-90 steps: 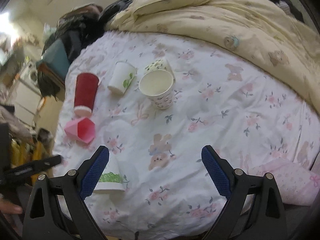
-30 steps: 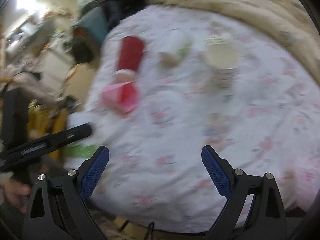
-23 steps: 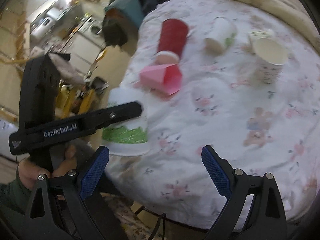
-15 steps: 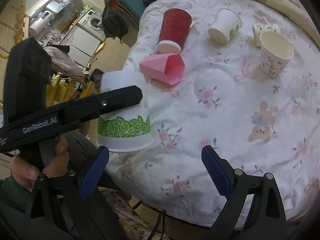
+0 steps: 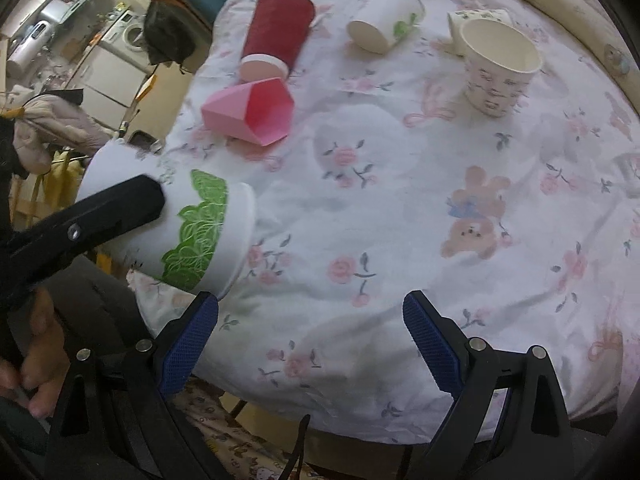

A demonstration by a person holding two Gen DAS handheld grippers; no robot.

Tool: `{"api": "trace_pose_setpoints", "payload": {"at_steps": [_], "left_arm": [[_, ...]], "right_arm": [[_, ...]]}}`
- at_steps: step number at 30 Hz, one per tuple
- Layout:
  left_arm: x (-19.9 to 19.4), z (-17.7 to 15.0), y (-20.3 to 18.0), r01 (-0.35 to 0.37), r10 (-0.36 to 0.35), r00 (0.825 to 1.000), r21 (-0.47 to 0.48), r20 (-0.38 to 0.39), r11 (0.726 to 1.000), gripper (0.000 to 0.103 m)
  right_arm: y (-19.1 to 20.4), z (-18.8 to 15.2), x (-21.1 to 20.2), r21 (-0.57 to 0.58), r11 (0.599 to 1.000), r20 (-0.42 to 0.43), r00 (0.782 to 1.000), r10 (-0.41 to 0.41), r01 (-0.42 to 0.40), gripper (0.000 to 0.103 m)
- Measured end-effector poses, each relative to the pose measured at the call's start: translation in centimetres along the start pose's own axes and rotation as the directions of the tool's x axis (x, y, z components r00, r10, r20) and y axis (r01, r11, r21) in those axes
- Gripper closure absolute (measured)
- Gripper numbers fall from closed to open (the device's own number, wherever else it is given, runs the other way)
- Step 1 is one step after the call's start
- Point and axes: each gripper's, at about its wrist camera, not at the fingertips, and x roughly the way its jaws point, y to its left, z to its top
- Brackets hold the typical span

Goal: Flip cup upside down
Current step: 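Rotate the held cup with the left gripper so its rim faces down, then lower the cup onto the sheet rim-down and open the left gripper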

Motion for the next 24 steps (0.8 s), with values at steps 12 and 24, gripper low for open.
{"api": "trace_pose_setpoints", "payload": {"at_steps": [12,24], "left_arm": [[1.9,3.0,-2.1,-0.221,0.219,0.975,0.033,0.046,0.975,0.051],[10.1,5.1,-6.0,-0.341,0.339,0.94,0.06,0.047,0.938,0.051]], "right_arm": [[-5.7,-0.5,-7.9,0.204,0.977,0.274,0.955,-0.115,0.059,0.007],[-8.9,-1.3,-9.7,0.307,0.952,0.306,0.946,-0.11,0.012,0.007]]}}
